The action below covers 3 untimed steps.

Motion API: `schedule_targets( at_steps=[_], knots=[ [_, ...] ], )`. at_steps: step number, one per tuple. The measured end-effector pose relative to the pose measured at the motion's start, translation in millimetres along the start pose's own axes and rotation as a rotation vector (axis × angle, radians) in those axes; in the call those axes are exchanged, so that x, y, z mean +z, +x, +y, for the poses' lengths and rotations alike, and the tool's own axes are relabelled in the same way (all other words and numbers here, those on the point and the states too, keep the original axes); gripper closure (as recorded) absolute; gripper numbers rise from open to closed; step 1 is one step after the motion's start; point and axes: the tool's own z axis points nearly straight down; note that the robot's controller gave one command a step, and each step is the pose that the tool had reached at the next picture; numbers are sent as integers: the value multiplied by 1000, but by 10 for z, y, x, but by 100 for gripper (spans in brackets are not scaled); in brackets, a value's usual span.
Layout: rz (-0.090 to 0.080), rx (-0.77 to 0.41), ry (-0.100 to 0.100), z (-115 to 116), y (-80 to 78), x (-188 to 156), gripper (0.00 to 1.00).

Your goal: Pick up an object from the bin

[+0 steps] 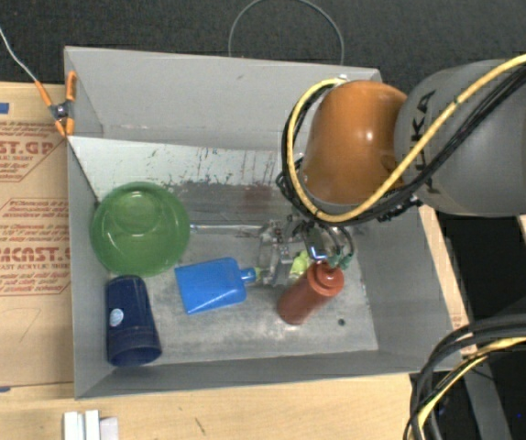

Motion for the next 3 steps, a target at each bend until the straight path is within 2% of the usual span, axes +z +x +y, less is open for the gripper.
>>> schedule_targets(
  at_steps=[1,2,3],
  knots=[
    [-16,-5,-1,-53,-103,472,100],
    [-3,-216,0,320,-94,677,100],
    [-19,-335,-2,303,-217,1048,100]
  ],
)
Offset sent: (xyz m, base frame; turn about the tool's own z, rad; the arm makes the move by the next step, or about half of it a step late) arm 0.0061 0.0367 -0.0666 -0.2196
